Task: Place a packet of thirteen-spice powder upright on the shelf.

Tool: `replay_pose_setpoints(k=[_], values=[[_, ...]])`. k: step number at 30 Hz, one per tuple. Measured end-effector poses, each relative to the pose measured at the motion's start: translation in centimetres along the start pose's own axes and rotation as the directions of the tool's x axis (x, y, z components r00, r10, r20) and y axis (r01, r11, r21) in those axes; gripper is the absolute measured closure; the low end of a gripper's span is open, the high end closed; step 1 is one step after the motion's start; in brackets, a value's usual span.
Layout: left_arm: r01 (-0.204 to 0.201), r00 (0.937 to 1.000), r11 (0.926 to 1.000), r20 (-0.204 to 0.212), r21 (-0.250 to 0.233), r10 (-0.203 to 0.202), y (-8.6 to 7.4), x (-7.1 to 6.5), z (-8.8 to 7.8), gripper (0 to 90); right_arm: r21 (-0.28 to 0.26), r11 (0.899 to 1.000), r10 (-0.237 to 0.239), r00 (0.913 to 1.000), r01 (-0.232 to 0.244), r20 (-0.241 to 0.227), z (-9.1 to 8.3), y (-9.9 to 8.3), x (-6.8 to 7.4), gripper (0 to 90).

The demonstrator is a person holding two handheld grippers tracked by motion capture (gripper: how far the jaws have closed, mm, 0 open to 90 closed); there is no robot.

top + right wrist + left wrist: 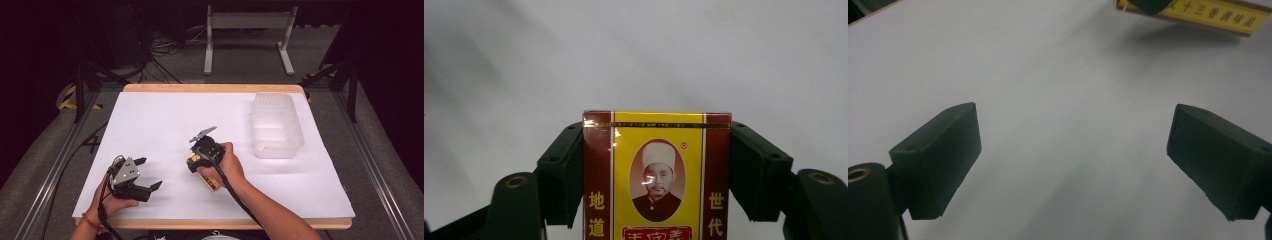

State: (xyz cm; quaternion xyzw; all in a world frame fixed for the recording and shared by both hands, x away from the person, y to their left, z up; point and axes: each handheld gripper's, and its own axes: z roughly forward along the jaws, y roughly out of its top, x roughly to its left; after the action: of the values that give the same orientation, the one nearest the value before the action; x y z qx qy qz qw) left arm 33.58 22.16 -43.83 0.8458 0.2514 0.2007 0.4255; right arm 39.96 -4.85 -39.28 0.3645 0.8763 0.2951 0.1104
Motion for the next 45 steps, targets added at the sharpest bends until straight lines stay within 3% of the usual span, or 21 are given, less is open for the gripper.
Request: replay_pose_setpoints(k=[5, 11, 17, 25, 34, 35, 41, 42, 45], values=[[0.000, 1.0000, 1.0000, -0.003, 0.000, 0.000, 0.0, 0.0, 0.1, 7.8, -0.070, 0.997, -0.021, 0.9997, 0.022, 0.013, -2.1, -0.5, -0.5, 32.5], [0.006, 1.0000, 0.9999, -0.004, -0.015, -0.006, 0.0, 0.1, -0.1, 7.7, -0.148, 0.989, 0.002, 0.9993, 0.003, 0.036, -3.9, -0.9, -1.4, 32.5], [0.007, 1.0000, 0.9999, -0.004, -0.015, -0.007, 0.0, 0.0, 0.1, 7.7, -0.172, 0.984, -0.024, 0.9965, 0.037, 0.080, -4.5, -0.6, -2.2, 32.5], [0.008, 1.0000, 0.9999, -0.001, -0.009, -0.008, -0.1, 0.0, 0.2, 7.5, -0.222, 0.975, 0.018, 0.9952, 0.004, 0.096, -5.2, -0.4, -3.8, 32.4], [0.008, 1.0000, 0.9999, -0.004, -0.009, -0.008, -0.1, 0.0, 0.2, 7.4, -0.292, 0.956, 0.042, 0.9929, -0.008, 0.111, -6.8, 0.0, -5.5, 32.5], [0.008, 1.0000, 0.9999, -0.003, -0.009, -0.008, -0.1, 0.0, 0.2, 7.4, -0.310, 0.950, 0.060, 0.9913, -0.020, 0.117, -7.2, 0.0, -6.0, 32.5], [0.009, 0.9999, 0.9999, -0.005, -0.007, -0.009, -0.1, 0.1, 0.2, 7.4, -0.328, 0.944, 0.076, 0.9866, -0.025, 0.144, -7.9, 0.0, -7.0, 32.5], [0.008, 0.9999, 1.0000, -0.007, -0.004, -0.008, -0.1, 0.1, 0.2, 7.4, -0.351, 0.936, 0.070, 0.9853, -0.011, 0.156, -8.4, 0.1, -7.4, 32.5], [0.008, 0.9999, 1.0000, -0.007, -0.005, -0.008, -0.1, 0.1, 0.2, 7.4, -0.366, 0.931, 0.072, 0.9814, -0.002, 0.178, -9.1, 0.2, -7.8, 32.5]])
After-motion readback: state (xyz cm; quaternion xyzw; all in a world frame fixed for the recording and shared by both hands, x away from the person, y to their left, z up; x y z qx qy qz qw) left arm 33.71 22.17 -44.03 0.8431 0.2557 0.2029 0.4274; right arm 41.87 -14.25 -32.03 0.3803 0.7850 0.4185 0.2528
